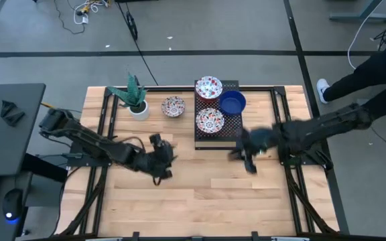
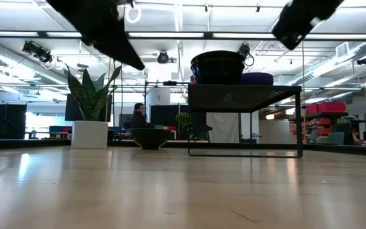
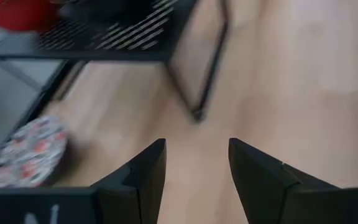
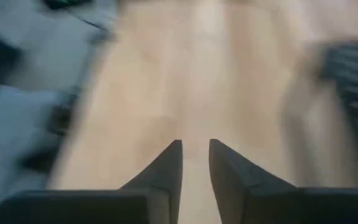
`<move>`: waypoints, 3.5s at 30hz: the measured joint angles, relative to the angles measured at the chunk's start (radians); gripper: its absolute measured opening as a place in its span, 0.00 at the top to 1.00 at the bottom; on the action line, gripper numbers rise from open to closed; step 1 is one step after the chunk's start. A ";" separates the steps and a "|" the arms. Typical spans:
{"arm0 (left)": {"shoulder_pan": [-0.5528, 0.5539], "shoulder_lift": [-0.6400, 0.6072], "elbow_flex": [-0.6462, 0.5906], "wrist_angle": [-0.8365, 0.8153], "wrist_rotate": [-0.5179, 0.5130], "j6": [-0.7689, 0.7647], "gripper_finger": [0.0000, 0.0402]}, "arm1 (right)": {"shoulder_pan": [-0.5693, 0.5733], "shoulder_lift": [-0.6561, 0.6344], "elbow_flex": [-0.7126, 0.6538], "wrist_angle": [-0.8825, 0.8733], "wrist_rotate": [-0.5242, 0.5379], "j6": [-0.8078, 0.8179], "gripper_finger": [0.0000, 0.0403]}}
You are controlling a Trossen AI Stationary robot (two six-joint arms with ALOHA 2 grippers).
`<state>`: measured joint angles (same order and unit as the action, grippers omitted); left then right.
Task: Pick & Place Mini bowls
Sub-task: Stack the orange white bowl on top of the orange white bowl on the shelf
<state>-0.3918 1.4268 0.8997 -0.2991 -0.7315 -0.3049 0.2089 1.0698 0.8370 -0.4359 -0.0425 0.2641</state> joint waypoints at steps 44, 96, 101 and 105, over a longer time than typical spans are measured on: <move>0.684 0.279 -0.001 0.084 0.517 0.513 0.87 | 0.603 0.460 -0.391 1.236 0.612 0.195 0.96; 0.392 0.469 1.110 -0.647 0.492 0.789 0.97 | 0.549 0.459 -0.392 1.266 0.636 0.145 0.96; 0.428 0.470 1.106 -0.647 0.538 0.780 0.96 | 0.549 0.459 -0.392 1.266 0.637 0.135 0.96; 0.440 0.484 1.105 -0.646 0.579 0.778 0.97 | 0.549 0.459 -0.392 1.265 0.637 0.135 0.96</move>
<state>0.0482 1.9110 2.0045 -0.9455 -0.1520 0.4736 0.7579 1.5288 0.4450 0.8295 0.5941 0.3990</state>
